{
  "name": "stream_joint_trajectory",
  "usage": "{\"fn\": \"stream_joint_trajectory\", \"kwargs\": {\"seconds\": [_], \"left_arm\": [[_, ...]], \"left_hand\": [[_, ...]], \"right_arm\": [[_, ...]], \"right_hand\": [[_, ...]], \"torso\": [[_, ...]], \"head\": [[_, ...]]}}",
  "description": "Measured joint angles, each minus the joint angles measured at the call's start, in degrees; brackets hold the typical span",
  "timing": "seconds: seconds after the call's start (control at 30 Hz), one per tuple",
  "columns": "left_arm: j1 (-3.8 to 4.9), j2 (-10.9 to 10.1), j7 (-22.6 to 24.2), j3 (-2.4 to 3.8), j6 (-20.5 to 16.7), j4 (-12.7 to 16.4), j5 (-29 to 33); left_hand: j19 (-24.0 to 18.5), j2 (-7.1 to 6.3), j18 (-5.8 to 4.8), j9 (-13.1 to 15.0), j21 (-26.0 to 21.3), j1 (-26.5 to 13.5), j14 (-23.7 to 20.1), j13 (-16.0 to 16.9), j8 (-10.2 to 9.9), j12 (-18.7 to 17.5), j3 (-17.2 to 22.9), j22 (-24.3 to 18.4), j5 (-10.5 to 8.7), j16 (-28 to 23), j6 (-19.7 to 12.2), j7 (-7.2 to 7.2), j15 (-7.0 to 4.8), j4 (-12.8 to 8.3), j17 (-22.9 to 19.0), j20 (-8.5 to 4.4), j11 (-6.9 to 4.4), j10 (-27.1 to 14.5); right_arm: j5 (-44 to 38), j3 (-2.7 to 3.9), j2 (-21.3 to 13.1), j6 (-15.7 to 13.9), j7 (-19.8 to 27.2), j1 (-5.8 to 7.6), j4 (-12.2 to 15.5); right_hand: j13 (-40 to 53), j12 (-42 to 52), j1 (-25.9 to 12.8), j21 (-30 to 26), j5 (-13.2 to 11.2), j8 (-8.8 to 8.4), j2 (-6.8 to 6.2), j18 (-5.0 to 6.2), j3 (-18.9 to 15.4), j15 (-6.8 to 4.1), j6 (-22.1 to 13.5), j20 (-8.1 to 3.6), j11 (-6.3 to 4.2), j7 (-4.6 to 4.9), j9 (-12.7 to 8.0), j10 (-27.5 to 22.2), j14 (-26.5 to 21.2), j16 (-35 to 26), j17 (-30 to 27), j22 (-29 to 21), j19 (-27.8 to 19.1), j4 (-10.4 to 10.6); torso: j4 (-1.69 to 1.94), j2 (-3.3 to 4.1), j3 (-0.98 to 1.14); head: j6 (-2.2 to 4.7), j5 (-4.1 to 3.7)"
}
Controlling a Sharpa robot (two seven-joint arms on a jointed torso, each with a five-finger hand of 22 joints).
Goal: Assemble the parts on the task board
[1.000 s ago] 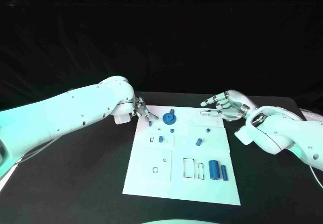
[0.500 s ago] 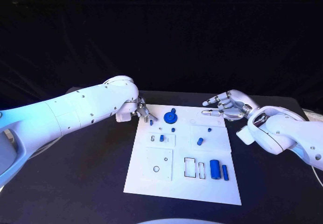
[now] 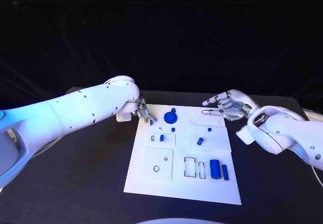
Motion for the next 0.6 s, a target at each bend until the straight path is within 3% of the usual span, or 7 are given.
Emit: {"fn": "stream_joint_trajectory", "kwargs": {"seconds": [0.6], "left_arm": [[-0.2, 0.4, 0.5, -0.27, -0.7, -0.2, 0.1]], "left_hand": [[0.2, 0.3, -0.01, 0.0, 0.0, 3.6, 0.0, -0.1, 0.5, 0.0, 2.5, 0.0, 0.0, 0.0, -0.2, -0.22, 0.0, -0.4, 0.0, -0.21, -0.19, 0.2]], "right_arm": [[0.0, 0.0, 0.3, 0.1, 0.0, -0.03, -0.1]], "right_hand": [[0.0, 0.0, 0.0, 0.0, 0.0, 0.0, 0.0, 0.0, 0.0, 0.0, 0.0, 0.0, 0.0, 0.0, 0.0, 0.0, 0.0, 0.0, 0.0, 0.0, 0.0, 0.0]], "torso": [[0.02, 0.01, 0.04]], "head": [[-0.14, -0.01]]}}
